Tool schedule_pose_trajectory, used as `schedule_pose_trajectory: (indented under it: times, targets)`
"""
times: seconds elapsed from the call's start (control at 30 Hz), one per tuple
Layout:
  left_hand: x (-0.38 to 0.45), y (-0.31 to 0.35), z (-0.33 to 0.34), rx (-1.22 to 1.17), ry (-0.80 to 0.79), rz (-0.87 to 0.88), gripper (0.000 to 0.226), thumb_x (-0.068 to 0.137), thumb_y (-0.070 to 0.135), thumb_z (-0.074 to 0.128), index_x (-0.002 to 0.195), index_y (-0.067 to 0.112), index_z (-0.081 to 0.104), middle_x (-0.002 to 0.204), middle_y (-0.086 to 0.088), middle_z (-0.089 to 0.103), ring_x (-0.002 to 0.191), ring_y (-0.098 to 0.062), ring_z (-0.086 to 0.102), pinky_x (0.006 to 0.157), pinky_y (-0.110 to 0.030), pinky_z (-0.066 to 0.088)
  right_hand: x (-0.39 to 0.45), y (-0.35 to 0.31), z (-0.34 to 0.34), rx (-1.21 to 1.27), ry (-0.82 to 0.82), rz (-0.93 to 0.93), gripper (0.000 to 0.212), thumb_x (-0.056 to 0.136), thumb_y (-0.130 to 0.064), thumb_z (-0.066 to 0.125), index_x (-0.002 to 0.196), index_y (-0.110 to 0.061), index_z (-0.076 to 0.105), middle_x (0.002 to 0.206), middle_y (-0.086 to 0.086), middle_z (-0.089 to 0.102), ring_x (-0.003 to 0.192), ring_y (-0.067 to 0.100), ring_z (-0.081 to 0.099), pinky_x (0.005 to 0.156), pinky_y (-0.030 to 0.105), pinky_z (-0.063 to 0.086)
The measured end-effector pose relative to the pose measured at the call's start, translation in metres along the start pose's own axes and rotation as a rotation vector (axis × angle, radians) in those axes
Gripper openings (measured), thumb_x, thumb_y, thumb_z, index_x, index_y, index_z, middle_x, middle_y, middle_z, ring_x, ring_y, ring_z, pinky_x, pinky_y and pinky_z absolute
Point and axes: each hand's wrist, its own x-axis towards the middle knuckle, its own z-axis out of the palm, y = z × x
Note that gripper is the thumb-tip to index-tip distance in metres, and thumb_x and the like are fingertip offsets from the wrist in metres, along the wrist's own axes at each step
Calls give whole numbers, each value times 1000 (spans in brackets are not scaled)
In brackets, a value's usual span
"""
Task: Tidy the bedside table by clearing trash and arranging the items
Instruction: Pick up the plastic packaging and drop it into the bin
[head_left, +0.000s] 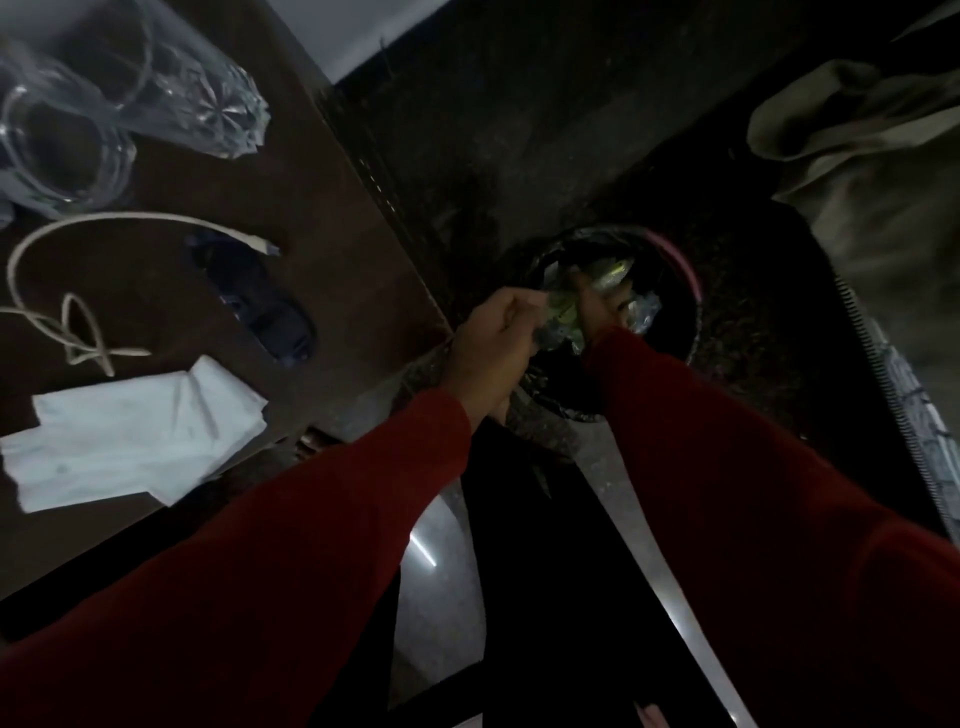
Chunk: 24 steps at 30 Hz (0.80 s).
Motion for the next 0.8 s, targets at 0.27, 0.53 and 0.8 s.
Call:
schedule_pose_trajectory:
  times: [0.27,0.53,0.8]
  targets:
    - [-47,15,-18,-8,-64,-13,18,107,24,47,110,23,65,100,9,68,84,-10,64,88,-30,53,-140,-31,-56,-275,90,-171,72,99,-55,44,157,-27,12,166,11,7,149,42,13,120,51,14]
    - [-82,18,-73,-163,163,100,25,109,23,46,114,17,69,104,-1,74,62,-1,64,58,-23,52,-233,-50,-65,-102,359,-793,25,85,-18,55,102,-1,62,91,18,60,81,29,60,77,38,52]
    - [-109,8,-180,-268,526,269,20,106,22,50,104,26,70,83,8,73,59,-4,59,59,-23,47,-381,-91,25,-49,-75,-1125,11,89,-12,71,97,-17,65,87,-2,67,79,5,63,76,20,50]
